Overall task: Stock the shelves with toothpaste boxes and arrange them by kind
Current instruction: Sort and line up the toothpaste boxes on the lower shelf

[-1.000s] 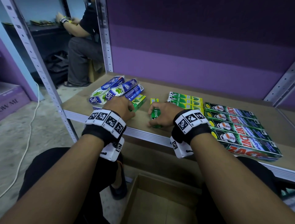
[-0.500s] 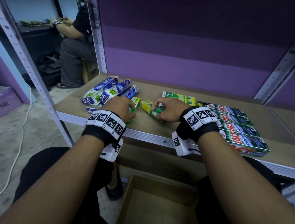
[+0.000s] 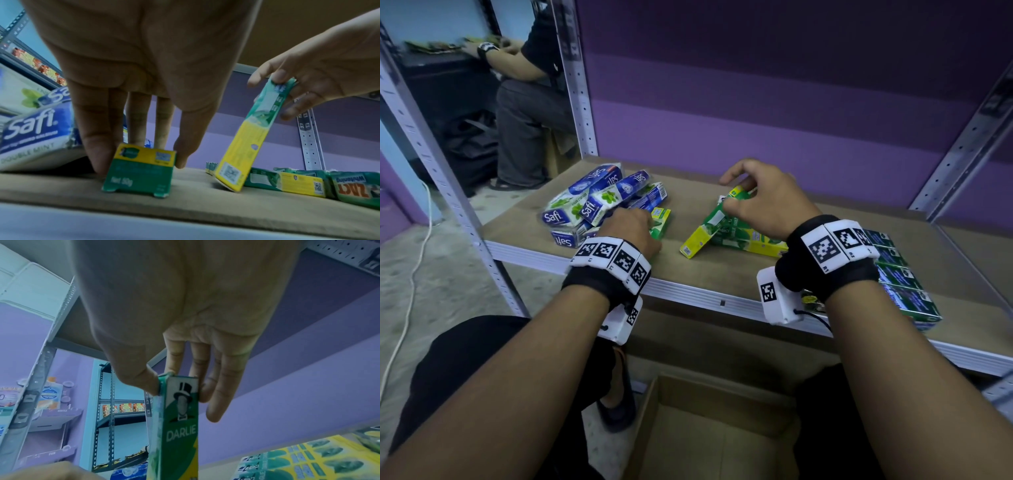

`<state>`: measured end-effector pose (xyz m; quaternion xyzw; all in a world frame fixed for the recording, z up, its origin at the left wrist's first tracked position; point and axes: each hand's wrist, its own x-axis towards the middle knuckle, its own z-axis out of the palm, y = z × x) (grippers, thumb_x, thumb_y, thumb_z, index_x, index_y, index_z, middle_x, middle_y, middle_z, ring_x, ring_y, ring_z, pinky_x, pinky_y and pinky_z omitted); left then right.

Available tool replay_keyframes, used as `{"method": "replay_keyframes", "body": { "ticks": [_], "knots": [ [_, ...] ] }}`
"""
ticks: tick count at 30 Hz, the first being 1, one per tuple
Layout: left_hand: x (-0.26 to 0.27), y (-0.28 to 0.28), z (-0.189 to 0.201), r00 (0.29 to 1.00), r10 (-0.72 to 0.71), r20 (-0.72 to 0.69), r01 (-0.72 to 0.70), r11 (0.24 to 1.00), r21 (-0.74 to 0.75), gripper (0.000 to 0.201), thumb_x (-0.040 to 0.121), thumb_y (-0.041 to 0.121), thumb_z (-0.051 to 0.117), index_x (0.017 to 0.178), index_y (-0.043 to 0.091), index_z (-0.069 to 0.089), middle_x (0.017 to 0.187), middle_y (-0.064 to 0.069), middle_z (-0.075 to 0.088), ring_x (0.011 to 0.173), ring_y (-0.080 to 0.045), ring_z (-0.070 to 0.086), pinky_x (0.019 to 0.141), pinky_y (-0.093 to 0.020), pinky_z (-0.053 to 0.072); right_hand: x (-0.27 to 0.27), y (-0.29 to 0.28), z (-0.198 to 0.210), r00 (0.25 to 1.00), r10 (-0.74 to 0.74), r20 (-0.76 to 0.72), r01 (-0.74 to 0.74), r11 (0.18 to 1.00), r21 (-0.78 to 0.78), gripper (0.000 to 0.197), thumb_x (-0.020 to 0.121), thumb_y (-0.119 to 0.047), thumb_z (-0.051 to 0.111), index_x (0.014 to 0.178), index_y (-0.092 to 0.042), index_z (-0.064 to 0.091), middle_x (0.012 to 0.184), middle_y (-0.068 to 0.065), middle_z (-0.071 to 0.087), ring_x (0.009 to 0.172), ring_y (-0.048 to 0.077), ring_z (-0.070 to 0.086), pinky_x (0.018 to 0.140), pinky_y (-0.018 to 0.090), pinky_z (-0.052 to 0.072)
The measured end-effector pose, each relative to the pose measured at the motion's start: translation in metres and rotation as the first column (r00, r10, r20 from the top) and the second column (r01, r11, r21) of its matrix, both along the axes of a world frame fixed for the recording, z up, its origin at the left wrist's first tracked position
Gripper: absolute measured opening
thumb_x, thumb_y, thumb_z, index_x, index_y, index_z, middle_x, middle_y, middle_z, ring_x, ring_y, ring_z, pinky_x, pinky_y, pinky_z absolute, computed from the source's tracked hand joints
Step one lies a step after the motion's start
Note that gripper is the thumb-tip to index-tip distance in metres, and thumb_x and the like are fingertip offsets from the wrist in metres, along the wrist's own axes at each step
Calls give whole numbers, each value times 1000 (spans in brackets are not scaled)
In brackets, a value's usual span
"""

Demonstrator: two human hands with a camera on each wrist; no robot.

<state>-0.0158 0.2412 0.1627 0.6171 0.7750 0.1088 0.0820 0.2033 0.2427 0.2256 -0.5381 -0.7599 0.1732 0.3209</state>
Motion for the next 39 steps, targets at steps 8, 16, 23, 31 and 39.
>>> {"method": "replay_keyframes", "body": {
  "ticks": [8,16,23,31,39],
  "knots": [
    [3,0,3,995,-7,96,7,1000,-6,36,76,33,76,111,33,67,116,-4,65,95,-24,63,75,-26,46,2,-6,1,996,12,-92,-3,995,98,30,75,-29,74,103,-32,64,80,-10,65,83,15,63,84,31,52],
    [6,-3,3,995,-4,102,6,1000,-21,45,78,35,74,121,30,64,120,-5,64,104,-25,62,81,-29,47,-2,3,-29,991,-32,-133,27,999,-33,49,69,-25,88,105,-25,55,79,-14,57,72,6,58,65,15,44],
    [11,-5,4,996,-32,82,35,999,-34,49,81,33,73,127,23,61,125,-8,62,108,-27,62,87,-34,50,-10,4,-49,992,-40,-122,20,987,-163,44,71,-22,88,101,-25,56,81,-6,63,64,9,60,58,23,53],
    [5,-6,11,964,-25,263,3,996,87,48,80,28,74,127,27,63,122,-6,66,110,-25,63,97,-36,50,2,8,-35,998,-55,24,54,998,13,53,78,-27,80,128,-33,64,93,-7,62,80,14,61,67,19,50],
    [-4,-8,20,955,-45,294,-19,978,209,49,84,29,71,132,29,60,123,-4,66,110,-26,62,97,-33,47,9,6,-40,887,-66,456,132,985,-115,60,79,-12,73,131,-40,61,132,5,58,118,27,57,93,29,47]
  ]
}}
